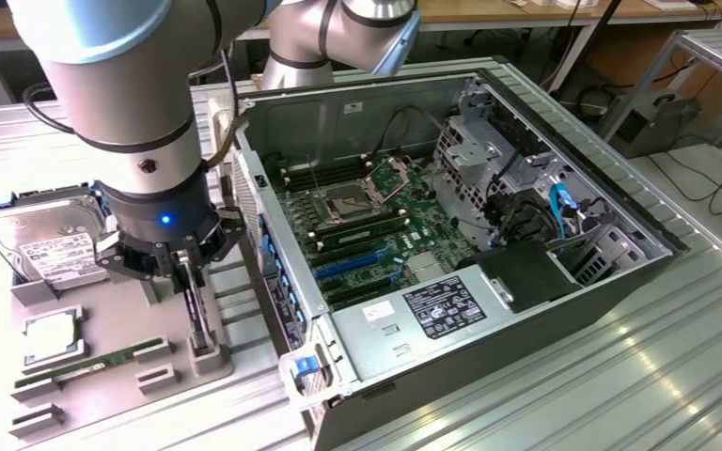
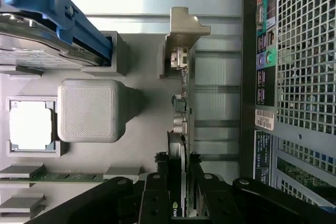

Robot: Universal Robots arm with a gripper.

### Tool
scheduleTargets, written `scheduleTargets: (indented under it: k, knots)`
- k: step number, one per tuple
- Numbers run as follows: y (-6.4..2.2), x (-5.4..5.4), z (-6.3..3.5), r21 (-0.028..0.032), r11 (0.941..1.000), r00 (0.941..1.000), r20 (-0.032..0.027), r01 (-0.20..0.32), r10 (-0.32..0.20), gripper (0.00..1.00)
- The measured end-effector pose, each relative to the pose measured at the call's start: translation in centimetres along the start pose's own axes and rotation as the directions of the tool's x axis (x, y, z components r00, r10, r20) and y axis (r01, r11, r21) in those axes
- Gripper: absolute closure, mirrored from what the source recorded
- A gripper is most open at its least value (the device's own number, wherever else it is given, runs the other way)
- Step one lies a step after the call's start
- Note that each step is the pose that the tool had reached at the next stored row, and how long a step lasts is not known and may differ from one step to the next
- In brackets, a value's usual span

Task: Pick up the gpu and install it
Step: 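Pick up the gpu and move the gpu toward the slot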

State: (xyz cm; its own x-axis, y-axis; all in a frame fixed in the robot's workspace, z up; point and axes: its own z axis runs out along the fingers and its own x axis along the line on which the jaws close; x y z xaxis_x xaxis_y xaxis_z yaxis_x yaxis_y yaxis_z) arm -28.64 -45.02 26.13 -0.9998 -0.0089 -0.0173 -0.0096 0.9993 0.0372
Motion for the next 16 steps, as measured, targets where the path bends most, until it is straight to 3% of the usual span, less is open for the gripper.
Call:
scheduleTargets:
  k: [2,11,16]
  knots:
    - [0.03,-0.1,-0.72,-0.0002,1.0,1.0,-0.0002,0.001,-0.001,0.74]
    - [0.2,-0.4,-6.12,-0.0002,1.0,1.0,-0.0048,0.004,-0.004,0.74]
    - [0.19,-0.6,-8.4,-0.0002,1.0,1.0,-0.006,0.004,-0.004,0.74]
